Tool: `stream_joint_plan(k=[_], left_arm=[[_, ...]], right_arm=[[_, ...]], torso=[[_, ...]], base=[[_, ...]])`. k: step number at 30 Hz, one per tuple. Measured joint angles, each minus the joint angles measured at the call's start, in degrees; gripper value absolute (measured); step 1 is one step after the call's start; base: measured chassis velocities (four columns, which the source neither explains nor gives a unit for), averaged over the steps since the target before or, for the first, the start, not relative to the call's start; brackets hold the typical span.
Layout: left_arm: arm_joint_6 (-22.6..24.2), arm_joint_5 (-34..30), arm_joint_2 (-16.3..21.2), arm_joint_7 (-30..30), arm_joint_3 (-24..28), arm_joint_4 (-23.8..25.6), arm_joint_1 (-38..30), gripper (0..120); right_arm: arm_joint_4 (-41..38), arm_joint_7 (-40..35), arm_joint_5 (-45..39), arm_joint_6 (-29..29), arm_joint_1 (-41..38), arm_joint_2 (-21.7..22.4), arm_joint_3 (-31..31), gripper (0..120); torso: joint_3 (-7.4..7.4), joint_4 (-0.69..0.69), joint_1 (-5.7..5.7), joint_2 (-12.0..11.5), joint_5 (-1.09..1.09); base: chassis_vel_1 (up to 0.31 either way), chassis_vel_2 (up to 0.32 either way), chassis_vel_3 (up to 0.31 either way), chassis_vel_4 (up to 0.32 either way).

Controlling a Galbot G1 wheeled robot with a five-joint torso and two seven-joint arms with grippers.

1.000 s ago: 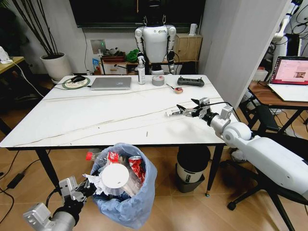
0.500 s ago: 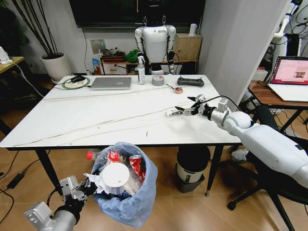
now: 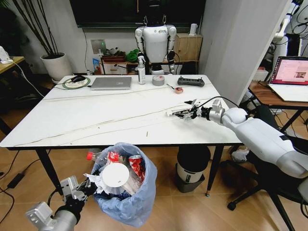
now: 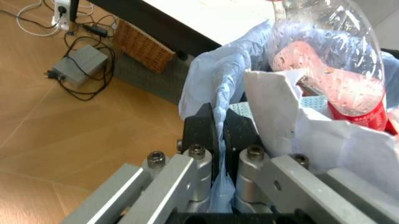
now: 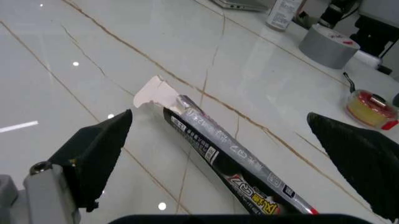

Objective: Pick up the trash bin and place the trash from the table into it.

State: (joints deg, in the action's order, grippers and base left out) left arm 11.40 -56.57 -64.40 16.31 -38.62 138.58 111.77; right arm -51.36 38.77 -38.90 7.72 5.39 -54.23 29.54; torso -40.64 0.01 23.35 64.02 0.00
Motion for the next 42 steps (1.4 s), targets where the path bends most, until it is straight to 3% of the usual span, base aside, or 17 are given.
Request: stream_joint_plan(k=[11,23,34,36,42], left_arm=[[-0.01,-0.77,0.35,0.00,-0.22,-0.59,-0.62,0],[-0.01,-1.20,0.56,0.02,-0.50,-0.87,-0.81,0],[-0.01,-1.46,0.87,0.05,-0.71,-0.92,-0.80,0],[-0.01,-1.47,0.88,0.05,-0.75,-0.92,-0.81,0],[-0.02,-1.44,0.80,0.08,-0.75,-0.92,-0.81,0]], right_arm=[[6.80,2.28,2.03,1.15,-2.18,-3.53,1.49,100],[9.07,3.20,3.54,1.38,-2.99,-6.07,2.11,98],[10.55,3.93,4.08,1.55,-3.44,-6.80,2.31,57],[10.55,3.94,4.08,1.55,-3.44,-6.79,2.31,55],[10.26,4.21,4.07,1.58,-3.72,-6.61,2.70,28]], torso=[[0.01,0.00,0.00,0.00,0.00],[0.01,0.00,0.00,0.01,0.00],[0.01,0.01,0.00,0.01,0.00],[0.00,0.01,-0.01,0.01,0.00],[0.01,0.00,-0.01,0.01,0.00]], base=[[0.000,0.000,0.000,0.000],[0.000,0.000,0.000,0.000],[0.000,0.000,0.000,0.000],[0.000,0.000,0.000,0.000],[0.000,0.000,0.000,0.000]])
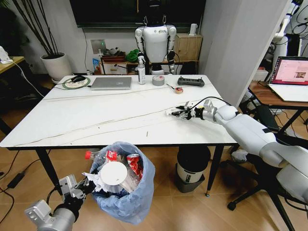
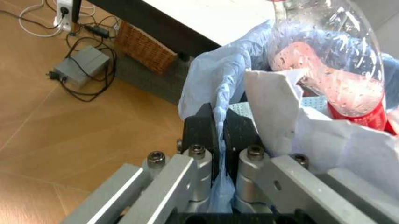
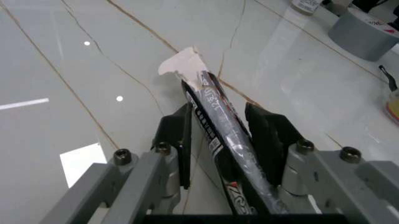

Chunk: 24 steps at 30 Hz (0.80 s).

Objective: Pick up the trash bin and place the trash from the table into it.

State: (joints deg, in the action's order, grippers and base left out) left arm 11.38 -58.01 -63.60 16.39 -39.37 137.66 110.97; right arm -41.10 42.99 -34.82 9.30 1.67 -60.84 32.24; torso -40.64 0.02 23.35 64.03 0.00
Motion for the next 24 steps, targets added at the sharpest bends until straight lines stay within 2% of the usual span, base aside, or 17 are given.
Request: stream_joint_plan(k=[2,6,7,9,20,24], left_arm=[[0.00,0.02,-0.03,0.00,0.03,0.00,0.00,0],[-0.01,0.08,-0.08,0.00,0.22,-0.09,-0.15,0],[-0.01,0.08,-0.08,0.00,0.22,-0.09,-0.15,0],[-0.02,0.08,-0.08,0.00,0.25,-0.09,-0.20,0],[-0.05,0.08,-0.17,0.00,0.46,-0.30,-0.55,0],[-0.05,0.10,-0.27,0.00,0.73,-0.36,-0.62,0]], right_arm=[[-0.08,0.04,0.00,0.00,-0.04,0.03,0.11,25],[-0.72,0.14,-0.02,0.01,-0.24,0.09,0.74,8],[-0.72,0.14,-0.02,0.01,-0.24,0.09,0.74,8],[-0.84,0.17,-0.02,0.01,-0.37,0.08,1.06,0],[-1.79,0.05,-2.79,-0.37,-1.98,-1.58,2.04,0],[-3.44,-0.62,-8.68,-1.37,-2.66,-2.66,2.02,0]], torso=[[0.00,0.00,0.00,0.00,0.00],[0.00,0.00,0.00,0.00,0.00],[0.00,0.00,0.00,0.00,0.00],[0.00,0.00,0.00,0.00,0.00],[0.00,-0.01,0.00,0.00,0.01],[0.00,0.00,0.00,-0.01,0.01]], base=[[0.000,0.000,0.000,0.000],[0.000,0.000,0.000,0.000],[0.000,0.000,0.000,0.000],[0.000,0.000,0.000,0.000],[0.000,0.000,0.000,0.000],[0.000,0.000,0.000,0.000]])
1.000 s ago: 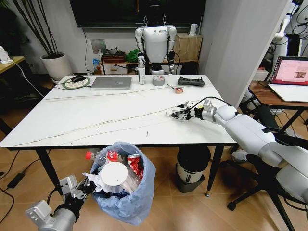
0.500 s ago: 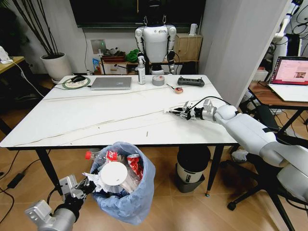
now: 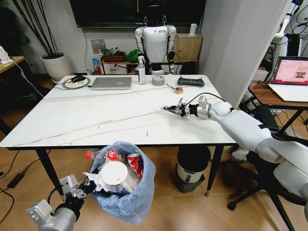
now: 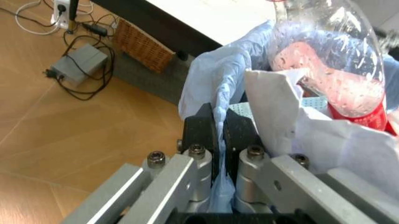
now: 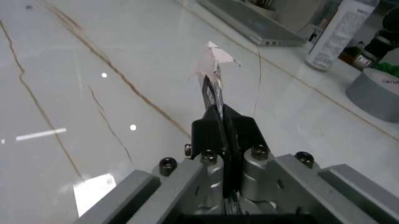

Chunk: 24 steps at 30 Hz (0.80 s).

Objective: Pick up the trash bin and place the trash from the table into it.

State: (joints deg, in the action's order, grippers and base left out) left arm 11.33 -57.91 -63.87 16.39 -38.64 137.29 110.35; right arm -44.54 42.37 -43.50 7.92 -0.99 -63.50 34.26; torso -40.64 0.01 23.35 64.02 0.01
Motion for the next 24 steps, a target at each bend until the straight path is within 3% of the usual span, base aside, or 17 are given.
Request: stream_joint_plan(k=[5,10,12,16,24], left_arm=[[-0.02,-0.01,0.05,0.00,-0.08,0.01,0.16,0],[-0.02,-0.03,0.20,0.04,-0.07,0.08,0.32,0],[-0.02,-0.03,0.30,0.14,0.07,0.08,0.33,0],[-0.02,-0.05,0.64,0.27,0.38,0.23,0.23,0],[-0.02,-0.04,0.60,0.33,0.34,1.43,0.70,0]], right_arm=[[-4.55,-1.44,-9.17,-1.90,0.03,0.52,-0.83,0],[-12.77,-4.07,-18.61,-4.32,0.97,4.44,-2.17,0],[-18.12,-5.88,-23.08,-5.30,1.72,6.97,-2.75,0],[-30.19,-9.55,-29.94,-6.10,3.90,12.05,-3.86,0],[-48.22,-14.66,-36.04,-4.95,8.99,20.14,-6.97,0]], torso=[[0.00,-0.03,0.00,-0.01,-0.01],[0.00,0.00,0.00,-0.01,-0.01],[0.00,0.05,0.00,-0.01,-0.01],[0.00,0.00,0.00,-0.01,-0.02],[0.01,0.02,0.00,0.00,-0.02]], base=[[0.000,0.000,0.000,0.000],[0.000,0.000,0.000,0.000],[0.000,0.000,0.000,0.000],[0.000,0.000,0.000,0.000],[0.000,0.000,0.000,0.000]])
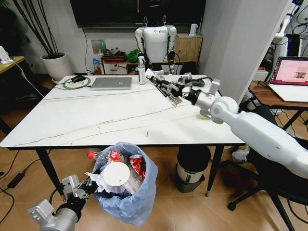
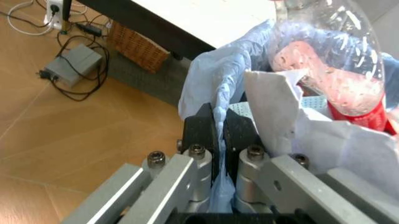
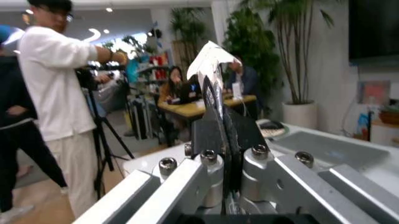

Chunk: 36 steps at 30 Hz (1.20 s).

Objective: Pick up the trash bin and place the trash from the table into it.

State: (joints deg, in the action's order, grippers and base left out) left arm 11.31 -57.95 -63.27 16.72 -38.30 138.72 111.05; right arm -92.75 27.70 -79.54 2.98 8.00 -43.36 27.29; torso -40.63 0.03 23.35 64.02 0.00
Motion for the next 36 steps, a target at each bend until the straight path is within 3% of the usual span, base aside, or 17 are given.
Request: stream_joint_plan(k=[5,11,18,26,36], left_arm=[[0.00,0.25,-0.26,0.00,-0.44,0.81,0.69,0],[0.00,0.29,-0.54,0.00,-0.92,1.28,1.23,0],[0.00,0.21,-0.76,-0.13,-1.11,1.28,1.52,0],[-0.09,0.18,-1.14,-0.40,-1.25,0.51,1.60,0],[-0.14,0.04,-1.31,-0.81,-1.33,0.63,1.87,0]], right_arm=[[-11.22,-4.22,-1.77,3.26,3.94,4.18,-1.64,0],[-17.10,-7.89,-1.08,6.20,9.87,4.90,-2.46,0],[-19.44,-10.03,0.40,8.50,14.49,2.43,-1.31,0],[-24.44,-11.61,1.34,9.21,14.52,1.17,1.36,0],[-23.62,-11.30,3.49,9.21,13.96,-1.72,5.36,0]], torso=[[0.01,-0.01,0.00,0.01,0.01],[0.00,-0.01,0.00,0.01,0.01],[-0.01,-0.02,0.00,0.01,-0.01],[0.00,-0.02,0.00,0.01,0.01],[0.00,-0.02,0.01,0.01,0.01]], base=[[0.000,0.000,0.000,0.000],[0.000,0.000,0.000,0.000],[0.000,0.000,0.000,0.000],[0.000,0.000,0.000,0.000],[0.000,0.000,0.000,0.000]])
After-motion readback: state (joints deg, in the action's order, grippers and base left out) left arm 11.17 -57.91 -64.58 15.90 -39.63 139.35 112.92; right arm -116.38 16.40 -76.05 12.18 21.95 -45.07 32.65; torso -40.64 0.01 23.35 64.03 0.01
